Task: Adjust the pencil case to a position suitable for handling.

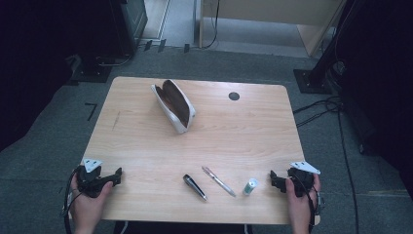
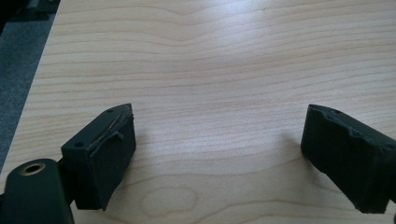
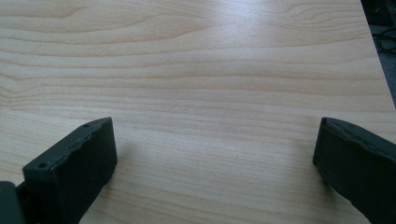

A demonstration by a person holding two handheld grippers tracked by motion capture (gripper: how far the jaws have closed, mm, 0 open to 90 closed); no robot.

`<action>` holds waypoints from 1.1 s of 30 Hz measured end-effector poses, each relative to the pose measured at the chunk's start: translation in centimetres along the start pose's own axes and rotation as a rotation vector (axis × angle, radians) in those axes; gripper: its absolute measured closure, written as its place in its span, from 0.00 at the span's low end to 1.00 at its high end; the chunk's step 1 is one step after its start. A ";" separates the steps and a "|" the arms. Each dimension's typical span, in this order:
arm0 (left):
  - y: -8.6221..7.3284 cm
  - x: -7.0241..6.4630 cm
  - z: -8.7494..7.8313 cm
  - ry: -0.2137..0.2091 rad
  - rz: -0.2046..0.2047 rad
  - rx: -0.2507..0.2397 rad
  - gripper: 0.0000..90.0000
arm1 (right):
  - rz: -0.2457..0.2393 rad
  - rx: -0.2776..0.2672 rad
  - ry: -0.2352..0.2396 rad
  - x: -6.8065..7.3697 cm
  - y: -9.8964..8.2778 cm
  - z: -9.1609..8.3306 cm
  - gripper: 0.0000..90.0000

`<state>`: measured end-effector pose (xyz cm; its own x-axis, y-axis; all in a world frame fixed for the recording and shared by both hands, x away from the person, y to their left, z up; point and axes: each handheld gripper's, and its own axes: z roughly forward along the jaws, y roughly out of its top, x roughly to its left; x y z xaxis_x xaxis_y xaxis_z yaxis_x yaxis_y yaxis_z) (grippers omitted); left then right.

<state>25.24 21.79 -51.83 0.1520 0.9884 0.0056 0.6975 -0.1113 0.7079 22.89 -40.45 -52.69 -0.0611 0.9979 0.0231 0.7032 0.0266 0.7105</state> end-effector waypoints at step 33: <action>2.6 -1.9 -1.4 0.048 -0.049 -0.056 0.14 | 0.001 0.001 0.000 0.0 0.0 0.0 0.00</action>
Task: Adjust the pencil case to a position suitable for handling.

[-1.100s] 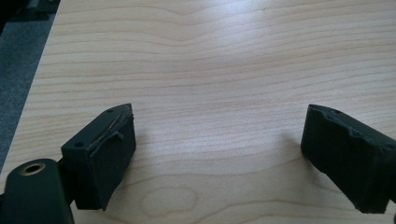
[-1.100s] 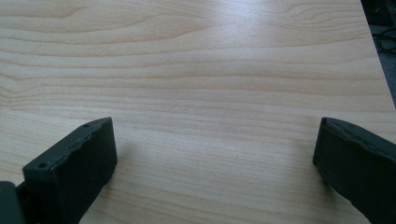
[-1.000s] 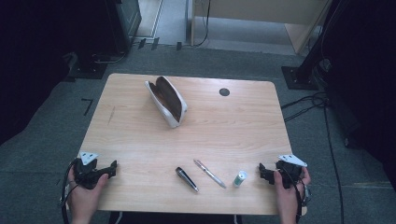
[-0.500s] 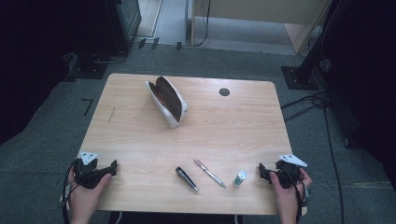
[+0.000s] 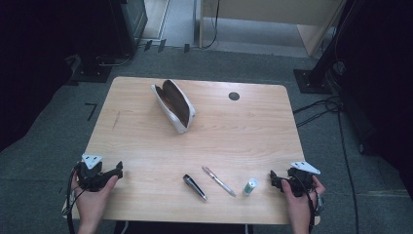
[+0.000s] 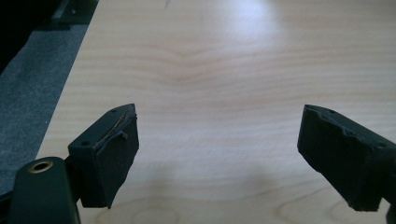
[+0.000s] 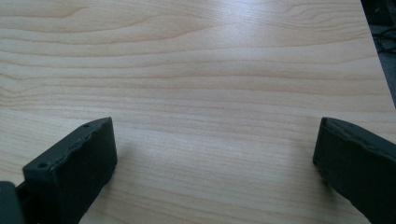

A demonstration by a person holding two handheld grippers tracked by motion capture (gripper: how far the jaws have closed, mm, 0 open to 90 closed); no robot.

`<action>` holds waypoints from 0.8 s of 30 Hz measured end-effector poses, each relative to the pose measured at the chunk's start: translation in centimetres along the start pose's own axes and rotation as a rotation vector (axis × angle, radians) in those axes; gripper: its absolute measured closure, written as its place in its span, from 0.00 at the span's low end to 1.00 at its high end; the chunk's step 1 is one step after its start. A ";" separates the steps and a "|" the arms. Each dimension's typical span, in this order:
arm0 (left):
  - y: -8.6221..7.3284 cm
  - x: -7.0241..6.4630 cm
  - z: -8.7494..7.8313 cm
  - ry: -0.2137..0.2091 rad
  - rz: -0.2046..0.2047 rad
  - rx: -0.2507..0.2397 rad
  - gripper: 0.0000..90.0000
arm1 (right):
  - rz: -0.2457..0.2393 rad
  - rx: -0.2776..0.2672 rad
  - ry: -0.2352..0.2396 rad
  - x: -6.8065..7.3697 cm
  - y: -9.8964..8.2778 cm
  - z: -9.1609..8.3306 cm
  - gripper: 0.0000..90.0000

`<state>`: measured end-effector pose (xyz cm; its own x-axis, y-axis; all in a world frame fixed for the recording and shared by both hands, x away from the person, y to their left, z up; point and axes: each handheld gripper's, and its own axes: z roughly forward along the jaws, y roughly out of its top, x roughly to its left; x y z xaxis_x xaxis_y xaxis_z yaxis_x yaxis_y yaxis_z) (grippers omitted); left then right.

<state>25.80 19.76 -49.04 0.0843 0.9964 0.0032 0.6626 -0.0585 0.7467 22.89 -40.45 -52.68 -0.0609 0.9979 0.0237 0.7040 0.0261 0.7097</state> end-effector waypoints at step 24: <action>8.6 -8.7 2.8 -0.117 0.045 -0.089 0.15 | -0.002 0.000 0.000 0.0 0.0 0.0 0.00</action>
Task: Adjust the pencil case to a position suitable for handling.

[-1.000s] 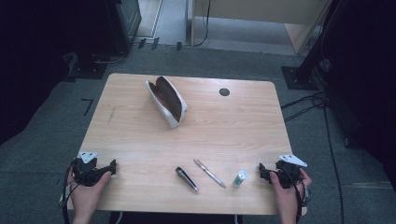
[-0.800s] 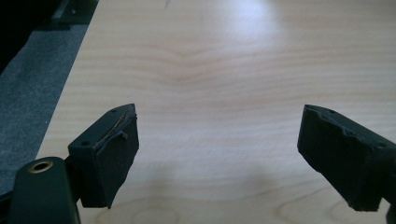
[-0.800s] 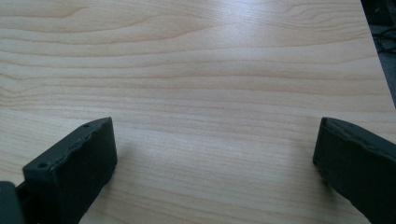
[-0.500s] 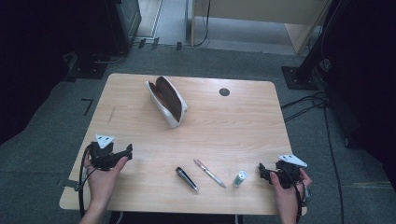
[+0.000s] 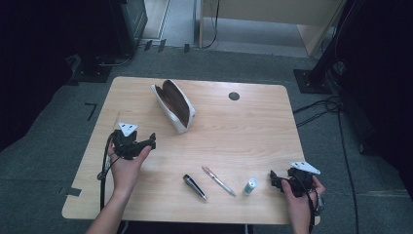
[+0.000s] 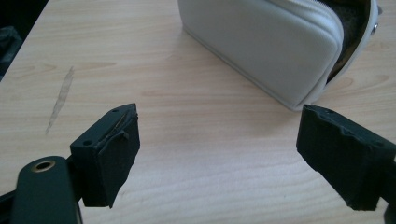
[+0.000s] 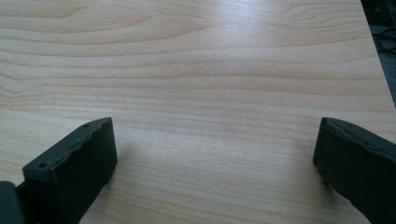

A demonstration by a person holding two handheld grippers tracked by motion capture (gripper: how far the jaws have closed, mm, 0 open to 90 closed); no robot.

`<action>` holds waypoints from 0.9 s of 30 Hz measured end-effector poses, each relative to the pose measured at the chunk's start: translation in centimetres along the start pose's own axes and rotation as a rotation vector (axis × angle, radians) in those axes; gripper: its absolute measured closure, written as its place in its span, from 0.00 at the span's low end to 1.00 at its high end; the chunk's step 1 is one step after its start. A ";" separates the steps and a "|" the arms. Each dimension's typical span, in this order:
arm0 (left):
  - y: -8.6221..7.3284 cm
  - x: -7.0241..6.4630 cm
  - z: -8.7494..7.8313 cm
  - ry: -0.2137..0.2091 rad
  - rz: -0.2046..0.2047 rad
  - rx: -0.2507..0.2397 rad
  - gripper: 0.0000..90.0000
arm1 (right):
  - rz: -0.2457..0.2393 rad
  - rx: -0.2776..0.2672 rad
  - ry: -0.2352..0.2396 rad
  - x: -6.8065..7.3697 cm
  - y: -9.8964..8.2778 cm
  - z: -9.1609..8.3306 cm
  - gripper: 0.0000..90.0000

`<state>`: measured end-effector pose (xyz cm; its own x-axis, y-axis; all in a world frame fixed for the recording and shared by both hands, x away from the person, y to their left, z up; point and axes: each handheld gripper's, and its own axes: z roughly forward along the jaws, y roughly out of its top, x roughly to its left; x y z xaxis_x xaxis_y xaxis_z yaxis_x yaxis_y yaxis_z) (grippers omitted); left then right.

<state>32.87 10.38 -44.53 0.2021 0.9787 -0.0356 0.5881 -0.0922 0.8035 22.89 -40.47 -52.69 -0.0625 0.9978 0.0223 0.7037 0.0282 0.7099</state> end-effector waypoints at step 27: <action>2.8 -5.9 4.2 -0.054 0.021 -0.049 0.16 | 0.001 -0.002 0.000 0.0 0.0 0.0 0.00</action>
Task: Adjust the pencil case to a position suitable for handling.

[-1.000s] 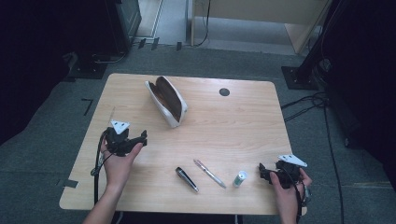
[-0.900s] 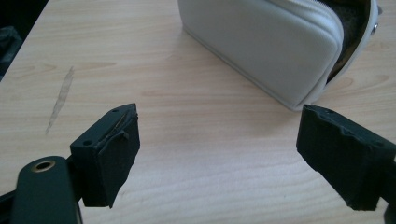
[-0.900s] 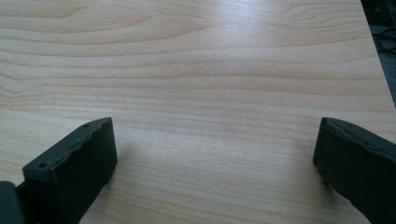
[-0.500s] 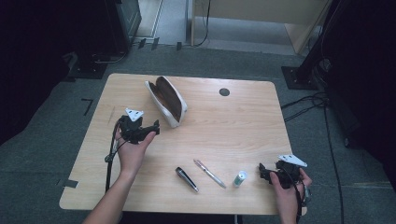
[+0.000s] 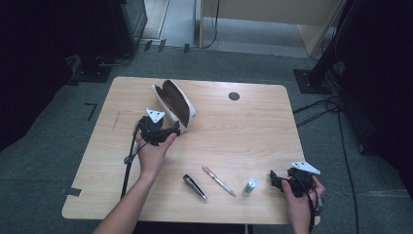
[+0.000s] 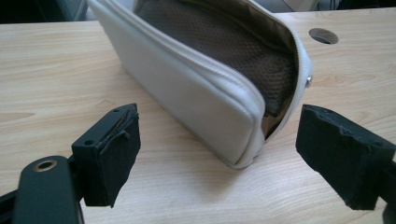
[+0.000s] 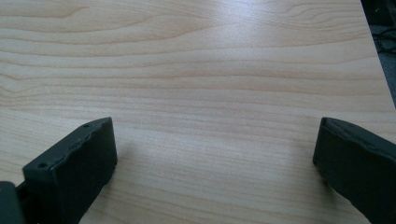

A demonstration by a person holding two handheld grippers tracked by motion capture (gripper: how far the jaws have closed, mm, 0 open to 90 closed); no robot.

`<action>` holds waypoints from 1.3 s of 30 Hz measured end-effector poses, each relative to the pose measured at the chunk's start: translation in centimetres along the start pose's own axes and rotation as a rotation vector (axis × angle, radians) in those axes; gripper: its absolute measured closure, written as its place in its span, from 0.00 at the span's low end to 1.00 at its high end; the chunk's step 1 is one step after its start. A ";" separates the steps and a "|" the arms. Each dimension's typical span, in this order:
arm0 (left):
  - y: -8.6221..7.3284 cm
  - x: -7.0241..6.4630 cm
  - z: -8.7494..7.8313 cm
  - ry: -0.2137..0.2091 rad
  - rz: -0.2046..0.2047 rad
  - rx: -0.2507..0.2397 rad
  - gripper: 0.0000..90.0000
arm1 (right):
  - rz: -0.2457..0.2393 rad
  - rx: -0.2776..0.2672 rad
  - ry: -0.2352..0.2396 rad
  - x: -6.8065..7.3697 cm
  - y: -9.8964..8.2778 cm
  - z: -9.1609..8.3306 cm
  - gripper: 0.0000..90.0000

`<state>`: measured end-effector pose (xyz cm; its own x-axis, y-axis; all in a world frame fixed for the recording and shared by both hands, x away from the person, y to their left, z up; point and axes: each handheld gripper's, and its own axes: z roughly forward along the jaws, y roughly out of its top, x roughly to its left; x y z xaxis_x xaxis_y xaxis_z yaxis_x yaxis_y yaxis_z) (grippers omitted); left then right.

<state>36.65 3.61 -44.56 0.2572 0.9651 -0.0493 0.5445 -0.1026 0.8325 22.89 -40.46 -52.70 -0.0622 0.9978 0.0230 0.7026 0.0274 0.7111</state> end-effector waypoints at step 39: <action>1.1 -1.2 4.4 0.128 -0.020 0.056 0.65 | -0.002 -0.001 0.000 0.0 0.0 0.0 0.00</action>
<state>40.48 1.27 -45.97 0.1434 0.9896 0.0080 0.5934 -0.0924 0.7996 22.90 -40.47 -52.70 -0.0641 0.9977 0.0217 0.7019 0.0296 0.7117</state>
